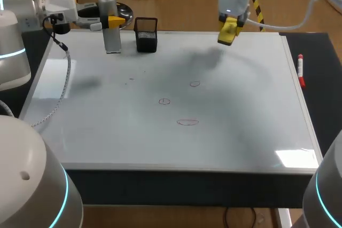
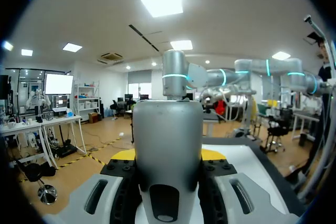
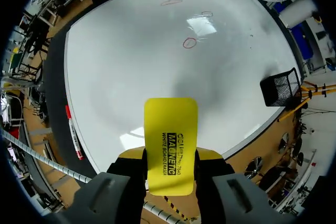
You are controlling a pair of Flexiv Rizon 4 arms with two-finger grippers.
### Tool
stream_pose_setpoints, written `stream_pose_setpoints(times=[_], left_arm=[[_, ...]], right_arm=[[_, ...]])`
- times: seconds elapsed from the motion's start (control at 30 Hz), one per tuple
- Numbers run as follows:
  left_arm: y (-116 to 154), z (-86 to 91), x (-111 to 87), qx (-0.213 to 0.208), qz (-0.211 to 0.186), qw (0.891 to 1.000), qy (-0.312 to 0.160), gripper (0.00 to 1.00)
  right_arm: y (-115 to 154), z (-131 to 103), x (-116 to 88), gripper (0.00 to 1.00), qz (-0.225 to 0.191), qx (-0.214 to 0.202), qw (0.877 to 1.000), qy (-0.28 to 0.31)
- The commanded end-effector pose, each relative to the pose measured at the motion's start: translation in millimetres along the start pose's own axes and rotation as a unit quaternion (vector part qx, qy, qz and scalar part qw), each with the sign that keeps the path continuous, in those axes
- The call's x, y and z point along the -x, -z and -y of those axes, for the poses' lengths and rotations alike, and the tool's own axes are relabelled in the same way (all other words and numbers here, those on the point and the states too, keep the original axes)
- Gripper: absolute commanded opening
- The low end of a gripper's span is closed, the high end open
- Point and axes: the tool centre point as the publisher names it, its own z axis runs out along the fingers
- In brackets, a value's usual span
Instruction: Pick up the inspection probe, press it on each red-marked spot on the whiteboard one by one, put down the probe, pick up the eraser, and wipe off all the red marks.
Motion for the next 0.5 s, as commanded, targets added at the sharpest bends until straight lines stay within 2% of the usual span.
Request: stream_pose_setpoints(times=[0.03, 0.3, 0.5], left_arm=[[0, 1.0, -1.2, 0.0, 0.002, 1.0, -0.001, 0.0], [0, 1.0, -1.2, 0.0, 0.002, 1.0, -0.001, 0.0], [0, 1.0, -1.2, 0.0, 0.002, 1.0, -0.001, 0.0]], right_arm=[[7, -3, -33, 0.0, 0.01, -0.024, 1.0, -0.009], [8, 5, -68, 0.0, -0.001, -0.017, 0.999, -0.044], [6, 10, -85, 0.0, 0.001, -0.013, 0.998, -0.058]])
